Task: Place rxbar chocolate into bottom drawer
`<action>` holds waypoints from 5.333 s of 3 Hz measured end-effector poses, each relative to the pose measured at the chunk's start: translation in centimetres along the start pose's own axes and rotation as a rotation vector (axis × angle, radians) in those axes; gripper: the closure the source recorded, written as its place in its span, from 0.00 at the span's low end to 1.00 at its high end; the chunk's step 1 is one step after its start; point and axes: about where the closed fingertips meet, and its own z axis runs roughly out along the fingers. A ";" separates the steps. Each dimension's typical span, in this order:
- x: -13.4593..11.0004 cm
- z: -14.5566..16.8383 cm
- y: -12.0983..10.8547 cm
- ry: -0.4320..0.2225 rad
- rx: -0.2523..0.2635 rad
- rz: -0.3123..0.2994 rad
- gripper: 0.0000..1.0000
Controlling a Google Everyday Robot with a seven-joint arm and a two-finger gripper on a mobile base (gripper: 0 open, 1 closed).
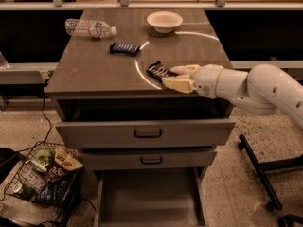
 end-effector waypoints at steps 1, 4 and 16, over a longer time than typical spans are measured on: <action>0.0 0.0 0.0 0.000 0.000 0.000 1.00; 0.0 0.0 0.0 0.000 0.000 0.000 1.00; -5.1 -17.0 8.7 -0.020 -0.107 -0.202 1.00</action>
Offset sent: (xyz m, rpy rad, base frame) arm -0.1648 -0.1055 0.1443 -0.2839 -0.2350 0.2302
